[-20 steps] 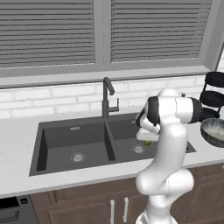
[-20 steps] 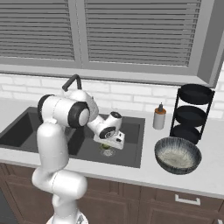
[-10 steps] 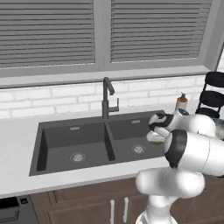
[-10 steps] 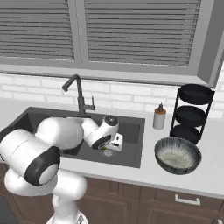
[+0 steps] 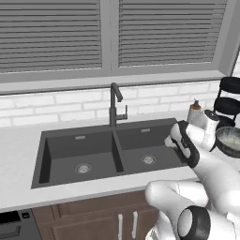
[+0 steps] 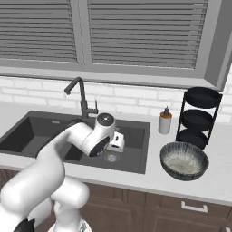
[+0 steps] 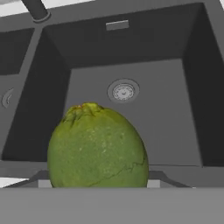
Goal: Pick the lime from the sink and place it in the bowl. Then pick the bowl and place it in the microwave. Then close the microwave door and press the start button.
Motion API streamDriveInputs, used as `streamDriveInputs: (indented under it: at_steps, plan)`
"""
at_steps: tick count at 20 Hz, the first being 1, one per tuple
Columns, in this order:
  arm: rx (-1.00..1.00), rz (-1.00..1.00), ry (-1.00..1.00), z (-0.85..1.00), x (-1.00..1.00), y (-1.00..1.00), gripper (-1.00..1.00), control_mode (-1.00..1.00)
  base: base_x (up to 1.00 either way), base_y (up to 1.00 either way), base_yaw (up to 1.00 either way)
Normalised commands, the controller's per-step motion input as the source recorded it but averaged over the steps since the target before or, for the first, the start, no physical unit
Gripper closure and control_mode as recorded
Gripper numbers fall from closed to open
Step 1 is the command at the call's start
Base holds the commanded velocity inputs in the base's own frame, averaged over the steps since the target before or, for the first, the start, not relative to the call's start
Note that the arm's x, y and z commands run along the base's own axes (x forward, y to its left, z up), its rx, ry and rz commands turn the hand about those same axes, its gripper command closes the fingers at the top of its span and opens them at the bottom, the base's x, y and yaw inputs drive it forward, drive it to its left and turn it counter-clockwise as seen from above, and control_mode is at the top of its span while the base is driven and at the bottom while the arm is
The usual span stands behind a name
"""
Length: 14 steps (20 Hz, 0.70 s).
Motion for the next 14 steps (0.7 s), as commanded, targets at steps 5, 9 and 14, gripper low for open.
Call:
streamDriveInputs:
  at_steps: [5,9,14]
  plan:
    - [-0.01,-0.01,0.00,0.96,-0.44,-0.21,1.00,-1.00,0.00,0.00,0.00]
    - [-0.04,-0.10,0.00,0.46,-0.20,-0.57,1.00,-1.00,0.00,0.00,0.00]
    - [0.00,-0.14,0.01,0.16,-0.05,-0.90,1.00,-1.00,0.00,0.00,0.00]
